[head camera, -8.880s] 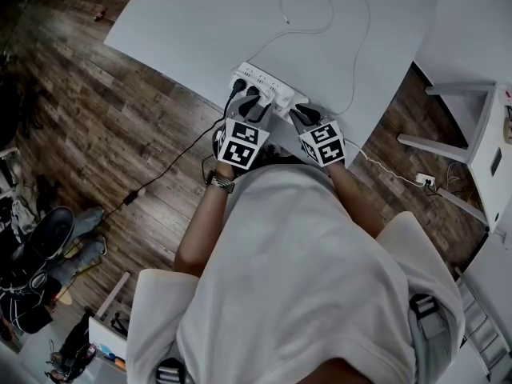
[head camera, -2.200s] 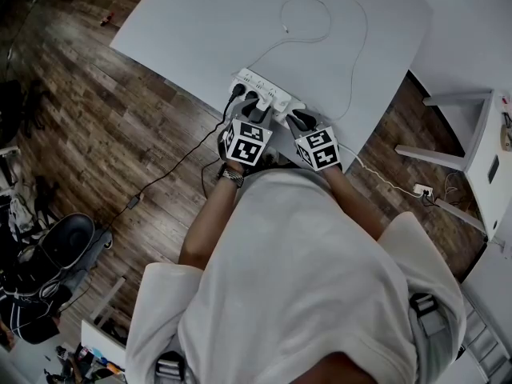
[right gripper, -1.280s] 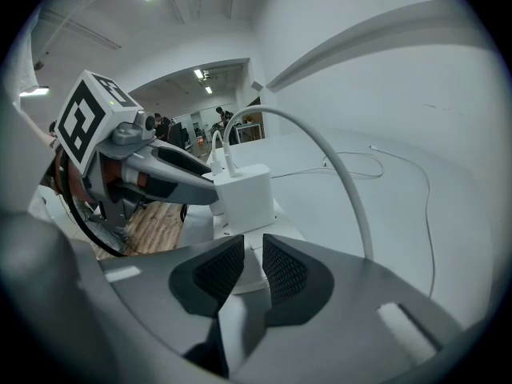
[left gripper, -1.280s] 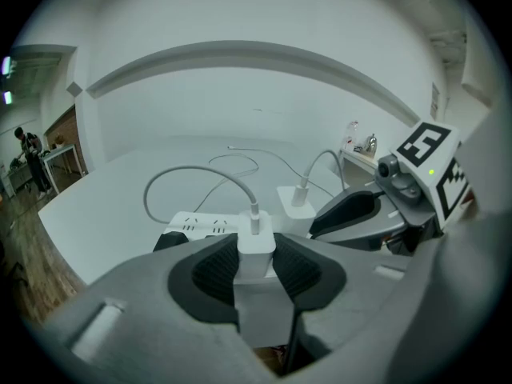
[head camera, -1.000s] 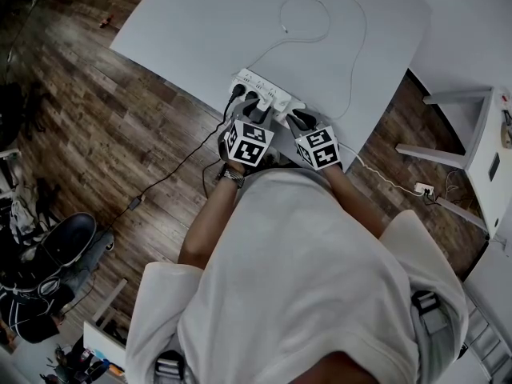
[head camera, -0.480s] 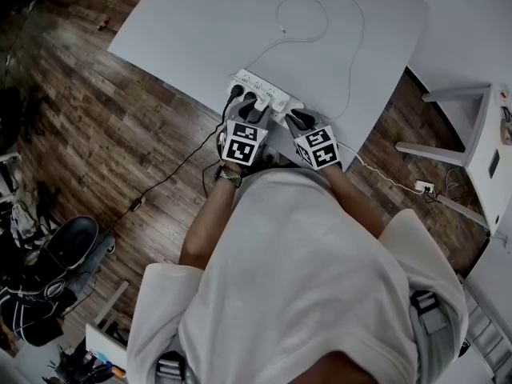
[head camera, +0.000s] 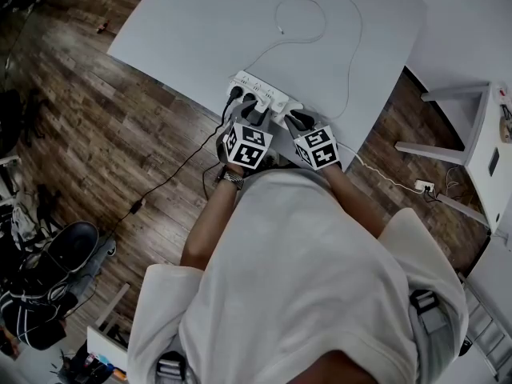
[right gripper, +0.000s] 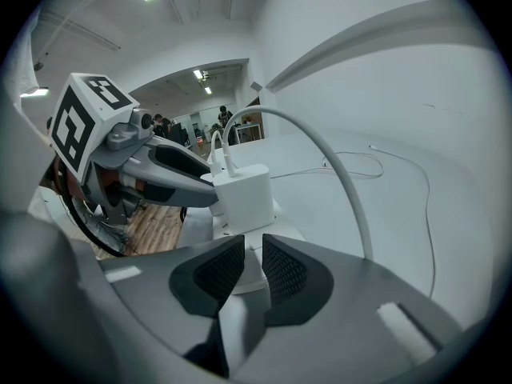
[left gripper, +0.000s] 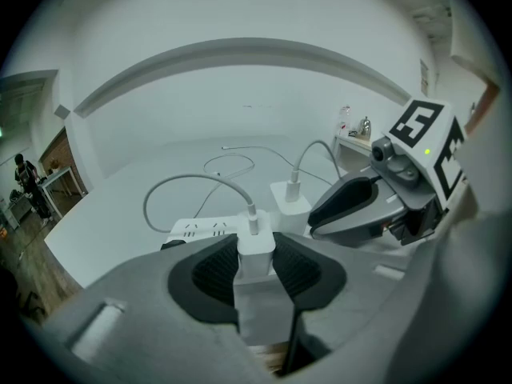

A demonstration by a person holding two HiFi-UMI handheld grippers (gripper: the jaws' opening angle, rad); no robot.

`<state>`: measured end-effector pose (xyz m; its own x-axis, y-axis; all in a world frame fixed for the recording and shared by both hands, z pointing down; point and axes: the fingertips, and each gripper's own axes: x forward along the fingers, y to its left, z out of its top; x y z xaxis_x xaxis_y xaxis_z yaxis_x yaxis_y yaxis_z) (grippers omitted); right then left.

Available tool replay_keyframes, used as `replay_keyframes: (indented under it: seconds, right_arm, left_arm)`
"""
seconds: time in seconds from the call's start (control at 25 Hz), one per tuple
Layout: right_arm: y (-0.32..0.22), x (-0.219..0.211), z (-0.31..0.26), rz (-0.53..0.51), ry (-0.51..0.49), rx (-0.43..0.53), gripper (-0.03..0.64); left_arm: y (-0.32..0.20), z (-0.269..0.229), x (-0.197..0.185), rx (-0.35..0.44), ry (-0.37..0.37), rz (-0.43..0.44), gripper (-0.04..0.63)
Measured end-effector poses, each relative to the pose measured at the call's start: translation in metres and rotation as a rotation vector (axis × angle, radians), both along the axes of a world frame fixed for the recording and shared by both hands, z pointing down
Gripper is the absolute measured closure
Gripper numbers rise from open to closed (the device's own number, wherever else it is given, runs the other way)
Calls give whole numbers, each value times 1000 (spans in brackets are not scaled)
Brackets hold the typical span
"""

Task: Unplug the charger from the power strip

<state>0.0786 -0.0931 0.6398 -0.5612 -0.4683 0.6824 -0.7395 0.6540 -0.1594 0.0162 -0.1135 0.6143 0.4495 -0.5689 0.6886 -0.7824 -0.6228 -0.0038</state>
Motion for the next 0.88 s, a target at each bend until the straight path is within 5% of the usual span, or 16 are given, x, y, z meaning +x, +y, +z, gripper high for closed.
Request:
replay_keyframes:
  seconds: [0.56,0.88]
  right_arm:
    - [-1,-2,1,6,-3,-3,546]
    - [-1,-2,1,6,-4,-2,546]
  left_arm:
    - [-1,3,-8,-70,169,-88,456]
    - [-2,-1,-3,-18,52,-18,457]
